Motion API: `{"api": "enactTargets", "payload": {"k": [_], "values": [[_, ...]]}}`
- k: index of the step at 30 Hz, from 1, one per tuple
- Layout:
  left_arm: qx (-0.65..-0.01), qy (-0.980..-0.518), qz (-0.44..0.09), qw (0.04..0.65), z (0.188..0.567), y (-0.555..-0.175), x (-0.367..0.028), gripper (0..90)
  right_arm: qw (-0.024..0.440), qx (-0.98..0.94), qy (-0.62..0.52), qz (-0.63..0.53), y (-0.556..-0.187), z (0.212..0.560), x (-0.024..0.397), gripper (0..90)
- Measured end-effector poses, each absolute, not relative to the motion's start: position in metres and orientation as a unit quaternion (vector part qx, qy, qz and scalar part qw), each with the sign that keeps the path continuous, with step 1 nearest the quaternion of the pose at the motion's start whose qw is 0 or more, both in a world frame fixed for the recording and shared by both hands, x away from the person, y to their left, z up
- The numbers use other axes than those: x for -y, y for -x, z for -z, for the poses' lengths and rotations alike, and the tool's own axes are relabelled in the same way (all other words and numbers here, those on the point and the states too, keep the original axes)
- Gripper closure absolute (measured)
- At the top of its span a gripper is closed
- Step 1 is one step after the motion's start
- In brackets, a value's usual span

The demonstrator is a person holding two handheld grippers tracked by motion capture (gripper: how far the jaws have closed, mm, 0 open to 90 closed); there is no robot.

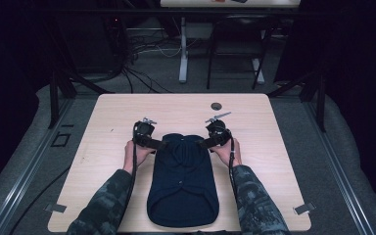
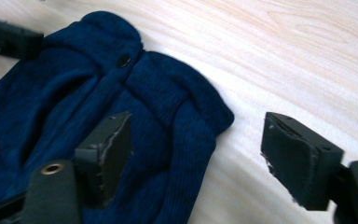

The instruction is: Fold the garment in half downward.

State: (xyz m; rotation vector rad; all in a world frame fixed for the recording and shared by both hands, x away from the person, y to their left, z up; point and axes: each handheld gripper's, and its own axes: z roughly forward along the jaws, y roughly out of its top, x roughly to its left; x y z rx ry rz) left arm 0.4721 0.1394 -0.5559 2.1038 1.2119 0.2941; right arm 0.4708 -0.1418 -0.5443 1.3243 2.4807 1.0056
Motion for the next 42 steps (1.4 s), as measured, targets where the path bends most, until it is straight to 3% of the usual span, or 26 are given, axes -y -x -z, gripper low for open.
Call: {"api": "enactTargets", "payload": {"k": [7, 9, 18, 24, 28, 33, 42], "values": [[-0.459, -0.821, -0.112, 0.321, 0.564, -0.479, -0.124, 20.1, 0.078, -0.834, -0.447, -0.313, -0.479, 0.556, 0.131, 33.0], [-0.462, -0.819, -0.108, 0.322, 0.568, -0.479, -0.122, 27.3, 0.072, -0.831, -0.452, -0.317, -0.479, 0.56, 0.13, 38.7], [-0.445, -0.824, -0.108, 0.333, 0.571, -0.475, -0.12, 45.8, 0.064, -0.831, -0.453, -0.317, -0.479, 0.566, 0.131, 44.9], [-0.438, -0.828, -0.112, 0.331, 0.57, -0.473, -0.119, 55.6, 0.062, -0.835, -0.449, -0.312, -0.474, 0.565, 0.126, 61.0], [-0.436, -0.828, -0.104, 0.336, 0.571, -0.472, -0.12, 64.0, 0.046, -0.831, -0.451, -0.322, -0.474, 0.566, 0.13, 66.5], [-0.434, -0.829, -0.093, 0.341, 0.57, -0.473, -0.121, 70.1, 0.042, -0.831, -0.448, -0.326, -0.474, 0.567, 0.131, 69.0], [-0.429, -0.828, -0.093, 0.349, 0.567, -0.471, -0.123, 72.7, 0.061, -0.829, -0.442, -0.337, -0.468, 0.564, 0.132, 71.4]]}}
